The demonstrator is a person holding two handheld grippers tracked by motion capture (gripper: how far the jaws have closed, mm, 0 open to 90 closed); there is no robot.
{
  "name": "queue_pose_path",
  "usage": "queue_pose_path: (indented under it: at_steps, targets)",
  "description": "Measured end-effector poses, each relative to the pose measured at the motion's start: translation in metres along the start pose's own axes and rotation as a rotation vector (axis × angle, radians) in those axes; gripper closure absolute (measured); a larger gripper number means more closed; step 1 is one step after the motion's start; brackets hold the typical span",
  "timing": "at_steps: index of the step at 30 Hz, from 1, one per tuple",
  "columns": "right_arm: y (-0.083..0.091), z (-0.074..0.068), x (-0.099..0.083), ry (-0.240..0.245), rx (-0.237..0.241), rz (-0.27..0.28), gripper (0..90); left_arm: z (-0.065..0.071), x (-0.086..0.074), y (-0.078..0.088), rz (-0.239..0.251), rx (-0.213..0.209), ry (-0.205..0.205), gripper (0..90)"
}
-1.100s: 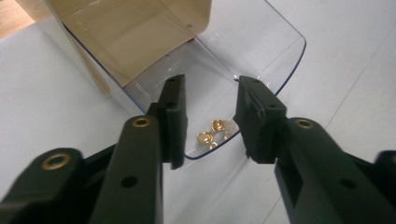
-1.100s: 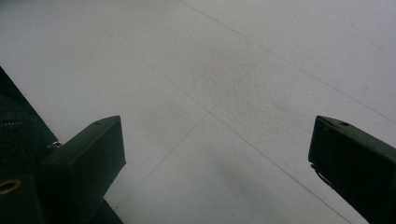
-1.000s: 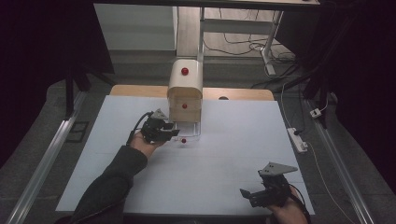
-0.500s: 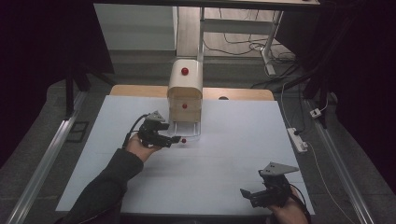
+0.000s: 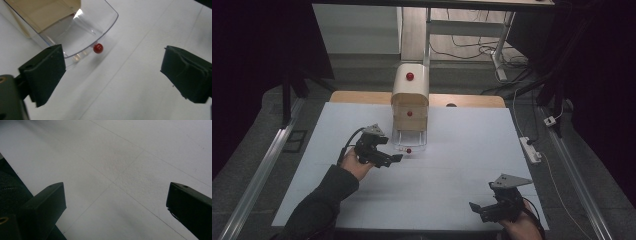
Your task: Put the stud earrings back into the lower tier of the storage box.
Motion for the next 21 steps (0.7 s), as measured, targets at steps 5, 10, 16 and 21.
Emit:
queue_pose_path:
  at_steps: [5,10,16,21]
  targets:
    - [0.0,0.001,0.0,-0.009,0.003,0.009,1.4,0.003,-0.006,0.002,0.001,-0.014,0.0,0.2]
    - [0.001,0.002,0.0,-0.019,0.004,0.018,0.0,0.007,-0.014,0.004,-0.002,-0.031,0.003,0.0]
    - [0.002,0.002,-0.001,-0.027,0.009,0.031,0.0,0.012,-0.021,0.009,0.002,-0.055,0.006,0.0]
    - [0.002,0.001,0.0,-0.018,0.008,0.026,0.0,0.017,-0.028,0.015,0.002,-0.064,-0.008,0.0]
Point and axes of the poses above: each handheld gripper's, and its own axes: y roughly backward along the jaws, x roughly out of its top, z roughly to its right, the point moved 1 cm from there along -y, roughly forward along the jaws, and after that the axes turned 7 degrees about -z, right-handed, at the moved point
